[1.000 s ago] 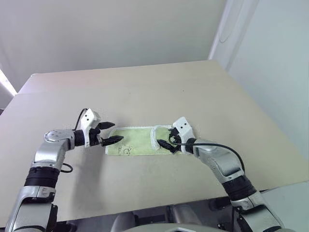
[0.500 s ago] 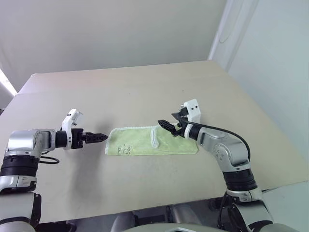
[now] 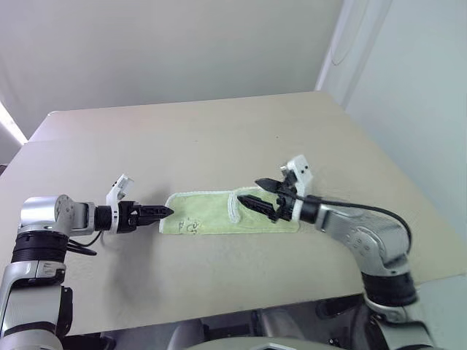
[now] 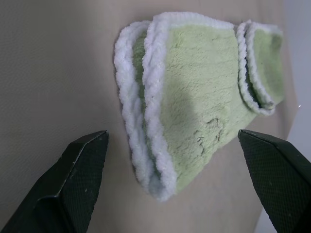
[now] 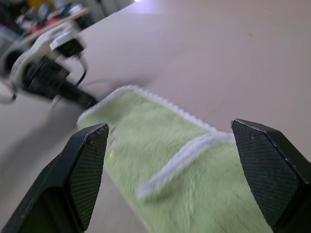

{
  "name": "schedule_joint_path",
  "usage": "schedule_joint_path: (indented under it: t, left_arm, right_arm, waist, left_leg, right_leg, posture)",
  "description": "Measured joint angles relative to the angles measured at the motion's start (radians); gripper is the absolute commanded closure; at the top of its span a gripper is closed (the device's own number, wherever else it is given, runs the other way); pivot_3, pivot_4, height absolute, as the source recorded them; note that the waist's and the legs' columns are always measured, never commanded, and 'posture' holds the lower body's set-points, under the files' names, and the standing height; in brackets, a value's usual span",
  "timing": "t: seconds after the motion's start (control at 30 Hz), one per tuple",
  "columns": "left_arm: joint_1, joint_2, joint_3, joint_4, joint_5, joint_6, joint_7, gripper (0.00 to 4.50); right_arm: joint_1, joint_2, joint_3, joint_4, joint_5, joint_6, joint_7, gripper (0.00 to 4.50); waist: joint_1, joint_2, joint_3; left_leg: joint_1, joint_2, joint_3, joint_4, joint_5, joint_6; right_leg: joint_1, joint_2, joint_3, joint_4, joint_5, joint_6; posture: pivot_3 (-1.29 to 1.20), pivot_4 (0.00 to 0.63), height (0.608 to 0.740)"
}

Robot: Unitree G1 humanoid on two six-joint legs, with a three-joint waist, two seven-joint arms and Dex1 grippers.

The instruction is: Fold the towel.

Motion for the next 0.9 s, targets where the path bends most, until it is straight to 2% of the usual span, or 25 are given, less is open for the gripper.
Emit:
schedule_joint_path:
  t: [0.1,0.2,0.43,0.6,0.83,0.87,0.9]
  left_arm:
    - [-0.004,-0.006,0.009,0.016,-0.005,0.009,0.015,0.00]
    - [-0.009,-0.016,0.019,0.029,-0.009,0.014,0.023,0.00]
    - [-0.017,-0.051,0.039,0.034,-0.029,0.040,0.040,0.00]
    - [0.002,-0.084,0.035,0.028,-0.045,0.046,0.043,1.64]
    - [0.002,-0.090,0.035,0.028,-0.051,0.051,0.044,4.27]
    - [0.002,-0.090,0.035,0.028,-0.052,0.052,0.044,4.49]
    - [0.002,-0.090,0.036,0.028,-0.053,0.053,0.044,4.49]
  right_arm:
    - [0.007,-0.101,0.044,-0.029,-0.032,-0.058,0.075,0.29]
    - [0.012,-0.147,0.066,-0.022,-0.067,-0.092,0.104,0.29]
    - [0.011,-0.123,0.075,0.038,-0.102,-0.118,0.076,0.29]
    - [0.009,-0.113,0.081,0.051,-0.121,-0.118,0.053,0.23]
    - [0.015,-0.113,0.084,0.051,-0.129,-0.117,0.045,0.23]
    - [0.015,-0.113,0.084,0.051,-0.129,-0.117,0.044,0.23]
    - [0.017,-0.113,0.084,0.051,-0.129,-0.117,0.044,0.23]
  waist:
    - [0.000,0.000,0.000]
    - [0.000,0.000,-0.001]
    - [0.007,0.000,-0.001]
    - [0.024,-0.001,0.000]
    - [0.024,-0.001,0.000]
    - [0.024,-0.001,0.000]
    - [0.024,-0.001,0.000]
  left_leg:
    - [0.002,0.000,0.000,0.000,0.000,0.000]
    - [0.003,0.000,0.000,0.000,0.001,-0.001]
    - [0.003,0.000,0.000,0.000,0.001,-0.002]
    - [0.002,0.000,0.000,0.000,0.001,-0.002]
    - [0.002,0.000,0.000,0.000,0.002,-0.003]
    - [0.002,0.000,0.000,0.000,0.002,-0.004]
    - [0.002,0.000,0.000,0.000,0.002,-0.004]
  right_leg:
    - [0.002,0.000,0.000,0.000,-0.001,-0.002]
    - [0.003,0.000,0.000,0.001,-0.002,-0.003]
    - [0.002,0.000,0.001,0.001,-0.001,-0.003]
    - [0.001,0.000,0.001,0.002,-0.001,-0.003]
    - [0.001,0.001,0.001,0.003,-0.001,-0.003]
    - [0.001,0.001,0.001,0.003,-0.001,-0.003]
    - [0.001,0.001,0.001,0.003,-0.001,-0.003]
  posture:
    - [0.00,0.000,0.712]
    - [0.00,0.000,0.712]
    - [0.00,0.000,0.712]
    - [0.00,0.000,0.712]
    - [0.00,0.000,0.712]
    - [0.00,0.000,0.712]
    - [0.00,0.000,0.712]
